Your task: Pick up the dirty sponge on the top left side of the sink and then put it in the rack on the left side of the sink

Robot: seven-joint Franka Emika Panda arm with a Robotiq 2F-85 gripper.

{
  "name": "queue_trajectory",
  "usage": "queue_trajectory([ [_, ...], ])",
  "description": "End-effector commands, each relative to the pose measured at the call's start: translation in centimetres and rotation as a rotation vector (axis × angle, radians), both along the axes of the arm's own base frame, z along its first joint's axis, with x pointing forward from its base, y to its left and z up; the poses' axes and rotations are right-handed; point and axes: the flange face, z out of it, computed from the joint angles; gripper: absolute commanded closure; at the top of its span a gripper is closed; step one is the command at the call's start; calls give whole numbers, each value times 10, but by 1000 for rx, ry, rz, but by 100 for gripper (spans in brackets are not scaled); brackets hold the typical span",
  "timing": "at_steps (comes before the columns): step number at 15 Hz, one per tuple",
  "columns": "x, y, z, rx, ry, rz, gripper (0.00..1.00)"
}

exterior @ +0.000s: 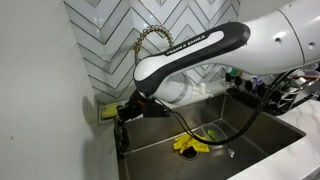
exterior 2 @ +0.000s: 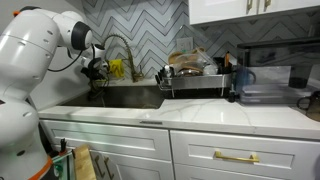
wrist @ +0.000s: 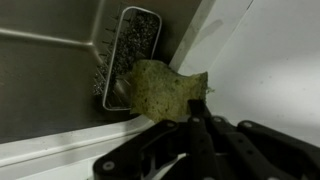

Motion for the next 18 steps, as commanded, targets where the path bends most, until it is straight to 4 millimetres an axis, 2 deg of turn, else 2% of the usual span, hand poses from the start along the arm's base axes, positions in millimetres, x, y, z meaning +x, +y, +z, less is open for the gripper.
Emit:
queue_trajectory([
  [1,0,3,-3,46,16,-1,100],
  [18,3,-1,-30,2,141,-18,100],
])
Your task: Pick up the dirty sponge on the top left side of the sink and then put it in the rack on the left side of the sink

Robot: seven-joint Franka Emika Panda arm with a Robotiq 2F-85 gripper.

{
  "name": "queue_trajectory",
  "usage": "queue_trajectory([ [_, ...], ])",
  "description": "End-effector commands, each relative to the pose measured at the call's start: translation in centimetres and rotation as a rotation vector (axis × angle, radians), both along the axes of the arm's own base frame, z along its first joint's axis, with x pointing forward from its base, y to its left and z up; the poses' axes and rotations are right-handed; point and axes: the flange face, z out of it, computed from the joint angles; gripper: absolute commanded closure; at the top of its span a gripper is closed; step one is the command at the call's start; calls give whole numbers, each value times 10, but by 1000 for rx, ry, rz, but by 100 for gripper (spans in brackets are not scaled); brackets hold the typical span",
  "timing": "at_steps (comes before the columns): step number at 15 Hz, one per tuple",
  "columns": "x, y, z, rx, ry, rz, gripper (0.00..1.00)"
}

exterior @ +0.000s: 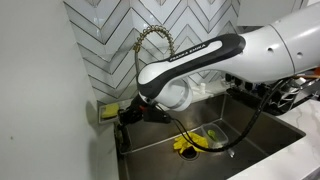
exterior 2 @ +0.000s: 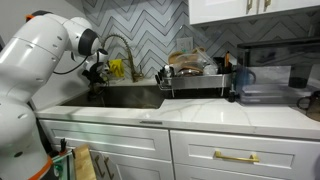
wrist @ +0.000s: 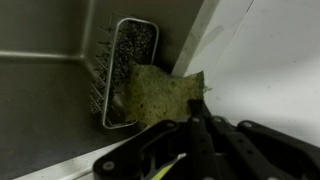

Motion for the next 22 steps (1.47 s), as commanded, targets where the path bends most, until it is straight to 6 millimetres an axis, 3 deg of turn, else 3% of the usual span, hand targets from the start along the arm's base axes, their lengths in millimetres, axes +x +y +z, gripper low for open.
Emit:
queue_trajectory([
  [1,-2,-1,-6,-19,56,3,100],
  [12,7,-9,-16,-154,106,-30,100],
  [18,24,3,-4,-109,33,-42,100],
  [22,24,6,-10,-147,54,-40,100],
])
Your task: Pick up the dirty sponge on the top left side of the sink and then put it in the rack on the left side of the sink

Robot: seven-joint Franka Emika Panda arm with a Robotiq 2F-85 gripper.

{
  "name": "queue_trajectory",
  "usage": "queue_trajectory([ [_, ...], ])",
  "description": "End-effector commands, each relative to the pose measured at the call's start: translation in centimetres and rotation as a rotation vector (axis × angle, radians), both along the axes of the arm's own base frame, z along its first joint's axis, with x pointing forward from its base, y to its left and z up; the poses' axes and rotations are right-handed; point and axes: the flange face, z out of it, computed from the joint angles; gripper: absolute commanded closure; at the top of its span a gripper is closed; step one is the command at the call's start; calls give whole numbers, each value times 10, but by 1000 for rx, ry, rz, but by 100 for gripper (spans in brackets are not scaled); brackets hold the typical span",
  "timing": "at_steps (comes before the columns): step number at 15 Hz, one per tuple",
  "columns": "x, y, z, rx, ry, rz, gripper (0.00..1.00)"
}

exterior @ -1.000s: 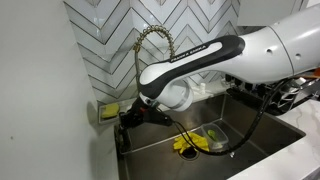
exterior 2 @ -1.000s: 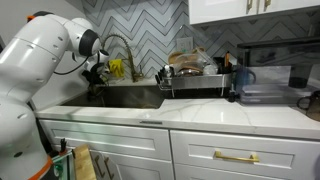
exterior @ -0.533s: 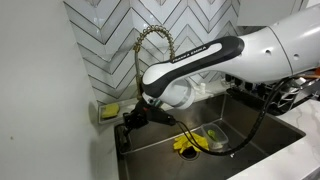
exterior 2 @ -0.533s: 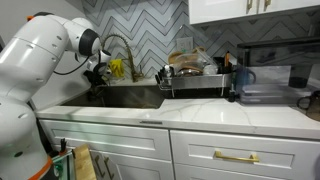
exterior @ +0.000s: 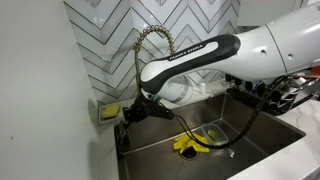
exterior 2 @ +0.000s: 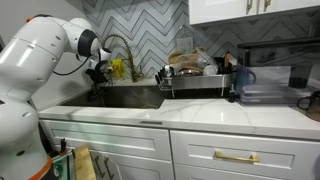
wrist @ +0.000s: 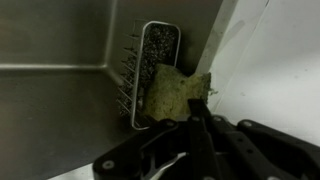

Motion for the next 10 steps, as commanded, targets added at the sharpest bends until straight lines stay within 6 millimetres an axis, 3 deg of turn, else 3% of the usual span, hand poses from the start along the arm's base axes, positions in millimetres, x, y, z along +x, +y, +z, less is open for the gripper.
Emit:
queue_trajectory([
  [1,-2,7,-9,-50,21,-3,100],
  [5,-3,7,-14,-90,34,-6,100],
  [6,-2,8,-12,-79,31,-6,93],
  [7,-1,9,-8,-70,23,-8,73],
  [10,-2,11,6,-71,-5,-15,51],
])
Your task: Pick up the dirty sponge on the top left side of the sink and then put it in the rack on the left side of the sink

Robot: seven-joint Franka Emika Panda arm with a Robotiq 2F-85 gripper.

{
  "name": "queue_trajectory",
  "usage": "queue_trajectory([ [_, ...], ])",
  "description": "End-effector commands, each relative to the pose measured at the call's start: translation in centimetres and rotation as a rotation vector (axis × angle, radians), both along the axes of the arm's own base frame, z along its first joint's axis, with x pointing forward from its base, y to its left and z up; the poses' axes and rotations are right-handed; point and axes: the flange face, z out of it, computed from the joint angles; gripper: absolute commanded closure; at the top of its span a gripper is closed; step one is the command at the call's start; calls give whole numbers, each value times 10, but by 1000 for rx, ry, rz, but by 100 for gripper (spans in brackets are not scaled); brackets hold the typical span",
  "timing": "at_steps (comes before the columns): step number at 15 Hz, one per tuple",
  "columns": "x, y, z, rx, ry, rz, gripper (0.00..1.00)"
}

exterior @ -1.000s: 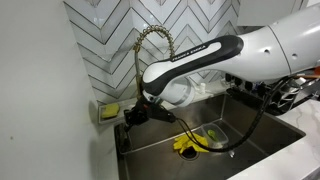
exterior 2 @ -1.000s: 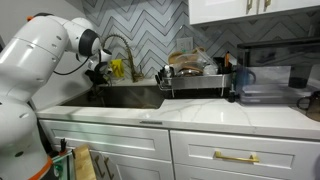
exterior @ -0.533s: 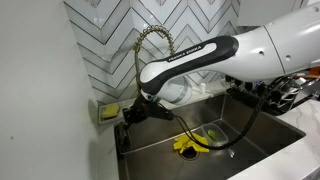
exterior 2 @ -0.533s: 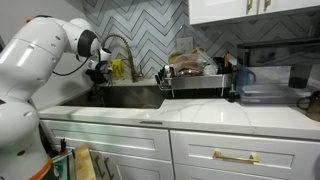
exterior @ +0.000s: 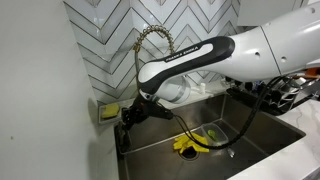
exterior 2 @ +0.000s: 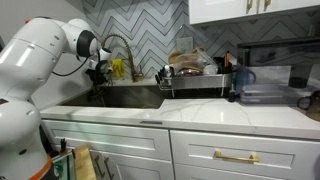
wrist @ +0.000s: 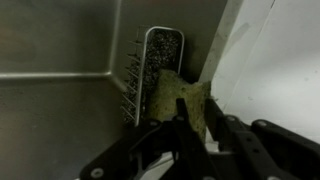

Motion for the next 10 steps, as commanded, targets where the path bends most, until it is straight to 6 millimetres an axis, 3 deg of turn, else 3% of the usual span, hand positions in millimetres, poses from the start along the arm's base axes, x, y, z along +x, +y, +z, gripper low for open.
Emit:
queue_trajectory([
  [1,-3,5,13,-29,-27,-6,42],
  [6,-8,10,23,-50,-51,-7,5],
  [10,-22,1,52,-190,-114,-2,0],
])
